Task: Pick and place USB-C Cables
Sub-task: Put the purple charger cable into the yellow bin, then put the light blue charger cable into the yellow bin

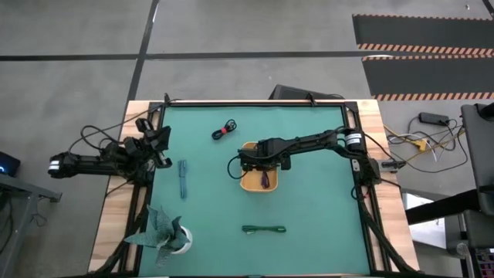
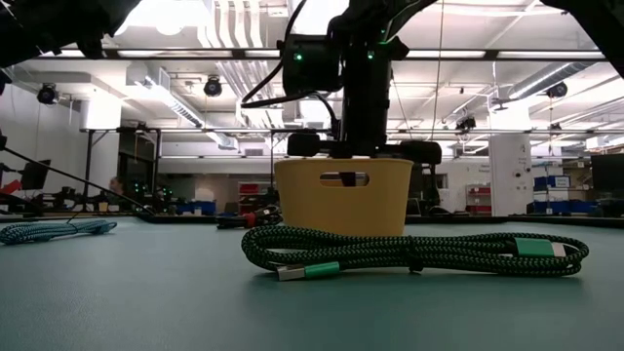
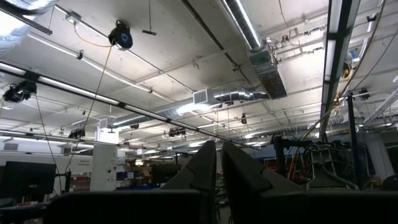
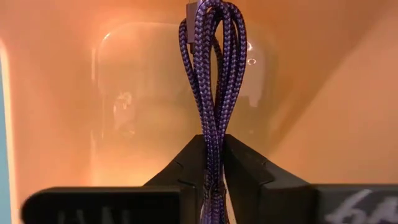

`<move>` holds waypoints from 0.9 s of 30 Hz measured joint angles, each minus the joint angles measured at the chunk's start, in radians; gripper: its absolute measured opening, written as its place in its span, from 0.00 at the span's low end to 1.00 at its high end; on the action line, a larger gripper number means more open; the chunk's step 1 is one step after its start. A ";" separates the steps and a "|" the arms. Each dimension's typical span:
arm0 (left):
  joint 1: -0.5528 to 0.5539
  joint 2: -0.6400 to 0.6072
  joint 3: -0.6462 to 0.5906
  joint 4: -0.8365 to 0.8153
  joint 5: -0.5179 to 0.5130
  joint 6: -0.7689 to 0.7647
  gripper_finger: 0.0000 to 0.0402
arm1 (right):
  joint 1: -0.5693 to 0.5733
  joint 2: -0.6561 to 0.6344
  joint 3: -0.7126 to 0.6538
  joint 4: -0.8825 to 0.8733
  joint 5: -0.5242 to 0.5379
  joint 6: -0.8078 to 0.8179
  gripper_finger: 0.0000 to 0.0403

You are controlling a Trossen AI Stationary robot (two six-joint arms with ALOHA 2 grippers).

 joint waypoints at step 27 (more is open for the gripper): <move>0.000 0.004 0.000 0.001 0.000 0.000 0.03 | 0.000 -0.114 0.002 -0.017 -0.084 -0.071 0.31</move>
